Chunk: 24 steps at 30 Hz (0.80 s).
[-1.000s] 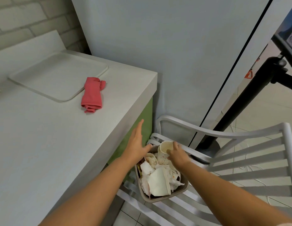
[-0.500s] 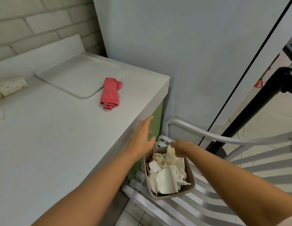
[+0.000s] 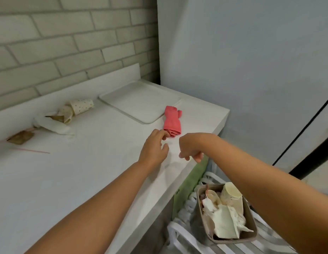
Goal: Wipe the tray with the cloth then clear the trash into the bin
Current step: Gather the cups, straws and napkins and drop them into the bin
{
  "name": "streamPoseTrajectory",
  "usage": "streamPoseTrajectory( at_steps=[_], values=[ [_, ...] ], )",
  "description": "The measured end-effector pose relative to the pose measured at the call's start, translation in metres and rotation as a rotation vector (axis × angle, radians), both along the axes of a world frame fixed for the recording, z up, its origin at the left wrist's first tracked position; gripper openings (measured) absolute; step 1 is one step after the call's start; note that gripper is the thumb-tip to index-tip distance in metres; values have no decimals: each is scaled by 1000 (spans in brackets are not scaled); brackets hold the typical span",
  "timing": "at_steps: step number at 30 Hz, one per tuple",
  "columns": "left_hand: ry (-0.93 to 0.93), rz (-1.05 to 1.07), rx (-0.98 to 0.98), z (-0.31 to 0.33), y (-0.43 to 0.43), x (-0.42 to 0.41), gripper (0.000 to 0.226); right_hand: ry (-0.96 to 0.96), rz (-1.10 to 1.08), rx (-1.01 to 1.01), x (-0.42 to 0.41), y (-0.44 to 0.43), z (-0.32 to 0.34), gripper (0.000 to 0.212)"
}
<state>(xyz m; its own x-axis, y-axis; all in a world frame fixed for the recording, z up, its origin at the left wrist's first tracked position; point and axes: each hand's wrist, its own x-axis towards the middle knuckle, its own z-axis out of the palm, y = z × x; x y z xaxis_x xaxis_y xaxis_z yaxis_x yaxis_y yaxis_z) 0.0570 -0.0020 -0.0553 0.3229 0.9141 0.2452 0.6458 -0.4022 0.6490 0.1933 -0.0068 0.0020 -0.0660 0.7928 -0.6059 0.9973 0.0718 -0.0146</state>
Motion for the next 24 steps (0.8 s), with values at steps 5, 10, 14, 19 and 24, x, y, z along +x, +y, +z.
streamPoseTrajectory(
  at_steps=[5,10,14,19,24],
  values=[
    [125,162,-33,4,22,-90,28,98,111,196,-86,19,14,23],
    [253,334,-83,1,37,-181,28,103,226,284,-165,36,13,24],
    [319,423,-103,-1,46,-253,32,148,276,301,-219,48,8,26],
    [366,511,-112,-6,56,-327,37,193,281,338,-270,60,0,27],
    [385,546,-125,-16,71,-373,38,267,301,383,-301,82,-11,31]
  ],
)
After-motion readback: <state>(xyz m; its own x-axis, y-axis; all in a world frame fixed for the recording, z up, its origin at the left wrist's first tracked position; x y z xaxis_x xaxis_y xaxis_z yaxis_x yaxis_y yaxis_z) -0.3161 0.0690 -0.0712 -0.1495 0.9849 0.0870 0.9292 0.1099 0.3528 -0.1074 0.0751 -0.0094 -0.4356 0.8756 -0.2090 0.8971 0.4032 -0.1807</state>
